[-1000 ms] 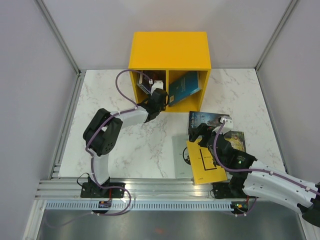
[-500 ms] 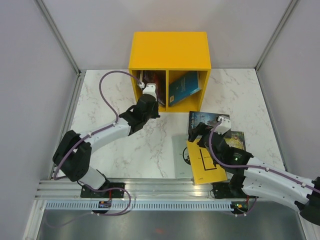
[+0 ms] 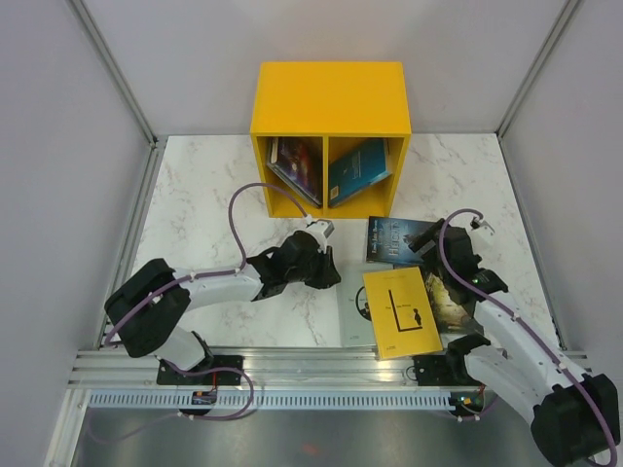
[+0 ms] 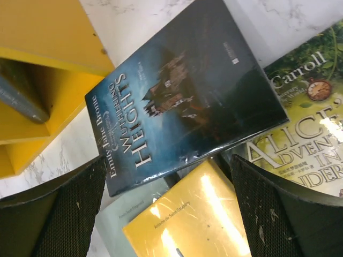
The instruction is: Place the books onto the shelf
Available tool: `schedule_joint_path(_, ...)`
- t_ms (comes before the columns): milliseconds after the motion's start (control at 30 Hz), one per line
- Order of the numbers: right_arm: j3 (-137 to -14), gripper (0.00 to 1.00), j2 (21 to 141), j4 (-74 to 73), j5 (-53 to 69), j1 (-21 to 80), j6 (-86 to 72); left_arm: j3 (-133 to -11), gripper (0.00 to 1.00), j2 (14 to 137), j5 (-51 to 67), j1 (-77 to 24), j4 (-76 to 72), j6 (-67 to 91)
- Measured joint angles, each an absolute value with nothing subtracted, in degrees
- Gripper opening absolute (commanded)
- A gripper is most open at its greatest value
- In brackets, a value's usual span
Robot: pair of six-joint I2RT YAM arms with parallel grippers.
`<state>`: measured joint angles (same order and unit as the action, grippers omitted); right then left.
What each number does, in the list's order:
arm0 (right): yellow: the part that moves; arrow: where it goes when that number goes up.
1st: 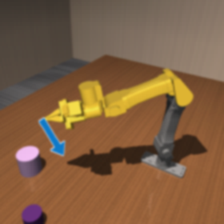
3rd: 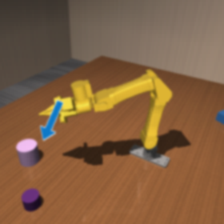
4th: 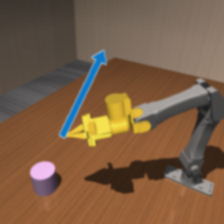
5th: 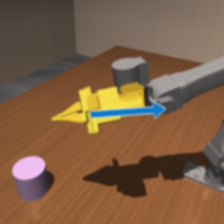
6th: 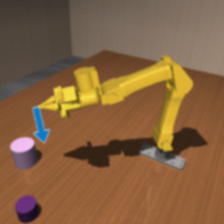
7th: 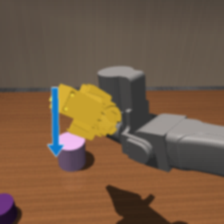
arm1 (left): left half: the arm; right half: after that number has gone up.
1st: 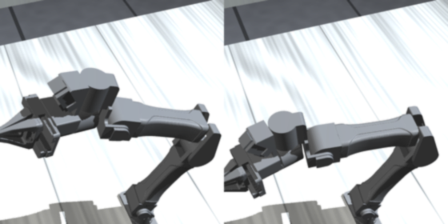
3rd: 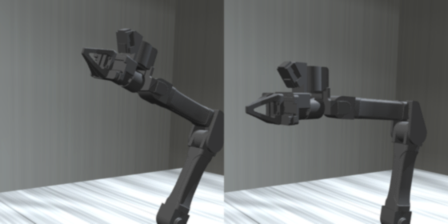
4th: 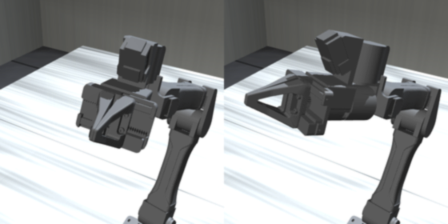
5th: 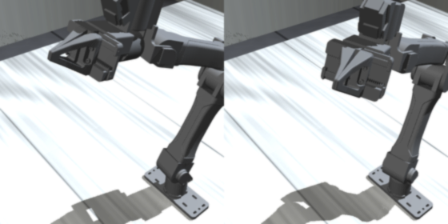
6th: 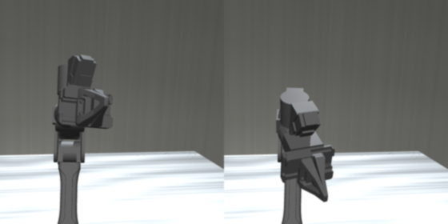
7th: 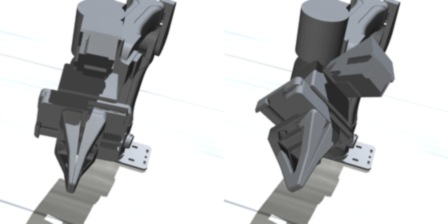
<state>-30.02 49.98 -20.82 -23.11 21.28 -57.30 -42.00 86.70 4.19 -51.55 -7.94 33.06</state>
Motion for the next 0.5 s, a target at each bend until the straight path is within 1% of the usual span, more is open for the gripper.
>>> schedule_joint_path(33,-29.6,0.98,49.7,-20.8,-21.5,19.2,-57.6,-41.5,0.26,86.7,4.9,-51.5,-8.3,33.7)
schedule_joint_path(100,-28.4,0.98,49.5,-20.9,-18.9,17.0,-58.3,-41.1,0.29,86.7,5.9,-51.5,-9.6,34.7)
schedule_joint_path(133,-27.6,0.98,49.5,-20.8,-17.5,16.2,-58.8,-40.9,0.35,86.7,6.3,-51.5,-10.2,35.0)
schedule_joint_path(200,-26.1,0.98,49.8,-20.8,-15.8,15.2,-59.5,-40.9,0.42,86.7,6.6,-51.5,-11.2,35.6)
schedule_joint_path(233,-25.2,0.98,50.0,-20.8,-14.7,14.5,-60.1,-40.9,0.48,86.7,6.6,-51.5,-11.5,35.8)
schedule_joint_path(300,-23.4,0.98,50.3,-20.3,-13.1,13.3,-61.0,-40.9,0.53,86.7,6.4,-51.5,-12.0,36.1)
schedule_joint_path(333,-22.6,0.98,50.4,-20.2,-12.3,12.7,-61.6,-40.9,0.55,86.7,6.1,-51.5,-12.2,36.1)
schedule_joint_path(500,-20.5,0.98,50.5,-16.4,-10.9,11.1,-64.4,-41.0,0.55,86.7,4.6,-51.4,-12.3,36.3)
